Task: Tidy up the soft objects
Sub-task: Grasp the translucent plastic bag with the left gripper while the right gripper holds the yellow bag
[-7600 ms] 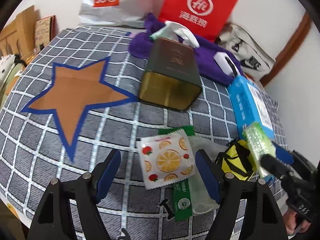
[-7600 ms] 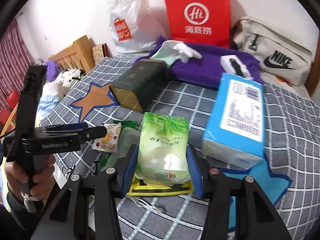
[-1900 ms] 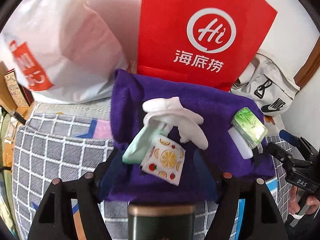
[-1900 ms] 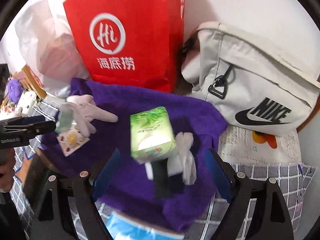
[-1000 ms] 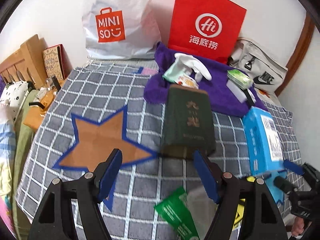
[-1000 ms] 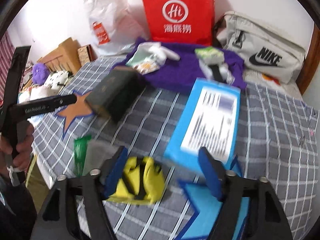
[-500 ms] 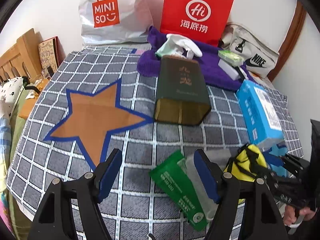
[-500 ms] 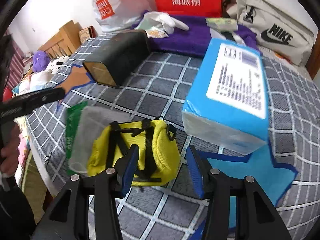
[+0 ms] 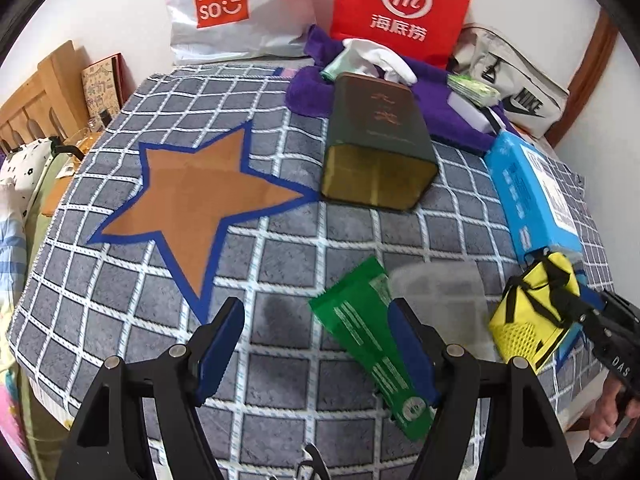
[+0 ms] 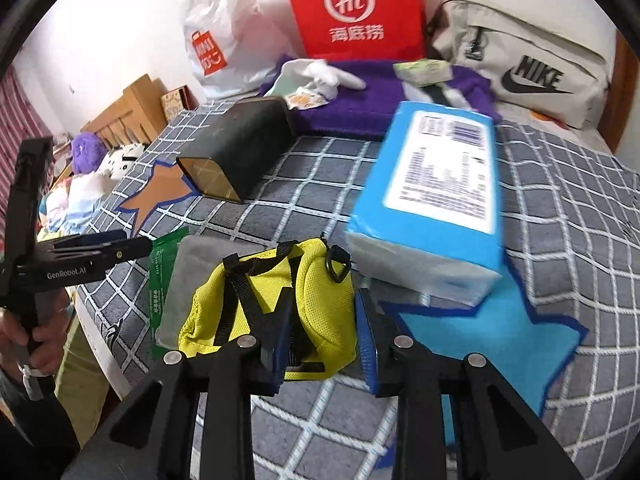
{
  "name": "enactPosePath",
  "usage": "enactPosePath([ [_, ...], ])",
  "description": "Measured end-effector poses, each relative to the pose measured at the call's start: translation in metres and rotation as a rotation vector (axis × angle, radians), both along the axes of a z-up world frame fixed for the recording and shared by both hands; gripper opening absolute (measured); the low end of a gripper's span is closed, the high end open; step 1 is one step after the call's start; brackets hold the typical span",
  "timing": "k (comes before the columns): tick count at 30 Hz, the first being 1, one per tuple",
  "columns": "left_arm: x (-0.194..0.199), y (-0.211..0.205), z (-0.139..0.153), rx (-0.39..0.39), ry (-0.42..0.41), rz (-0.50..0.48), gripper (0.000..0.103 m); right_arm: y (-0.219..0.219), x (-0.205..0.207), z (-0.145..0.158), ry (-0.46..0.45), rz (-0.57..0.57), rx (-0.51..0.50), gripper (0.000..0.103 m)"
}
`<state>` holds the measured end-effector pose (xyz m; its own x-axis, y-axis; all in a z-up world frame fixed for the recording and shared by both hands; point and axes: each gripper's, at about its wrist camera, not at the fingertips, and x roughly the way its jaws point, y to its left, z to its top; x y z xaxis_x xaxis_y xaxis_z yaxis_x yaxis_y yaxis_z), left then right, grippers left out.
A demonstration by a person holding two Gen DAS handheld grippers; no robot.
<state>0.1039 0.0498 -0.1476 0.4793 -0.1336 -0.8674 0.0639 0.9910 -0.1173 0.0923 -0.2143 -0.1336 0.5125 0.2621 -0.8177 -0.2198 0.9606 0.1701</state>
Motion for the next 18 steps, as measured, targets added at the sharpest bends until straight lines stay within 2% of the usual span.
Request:
enactPosePath([
  [6,-0.011,-0.030,-0.005,-0.023,-0.006,-0.074,0.073,-0.029,-0.023,-0.001,-0.005,-0.069,-0.031,0.030],
  [12,-0.011,-0.061,-0.015,0.010,0.001,-0.156,0.073,-0.061,-0.032,-0.019,0.045,-0.141,-0.042,0.031],
  [16,-0.006,-0.072,-0.020,0.043,0.004,-0.167,0.083,-0.066,-0.030,-0.029,0.064,-0.133,-0.027,0.034],
  [18,-0.005,-0.080,-0.023,0.070,-0.004,-0.177,0.086,-0.067,-0.028,-0.032,0.065,-0.134,-0.025,0.040],
])
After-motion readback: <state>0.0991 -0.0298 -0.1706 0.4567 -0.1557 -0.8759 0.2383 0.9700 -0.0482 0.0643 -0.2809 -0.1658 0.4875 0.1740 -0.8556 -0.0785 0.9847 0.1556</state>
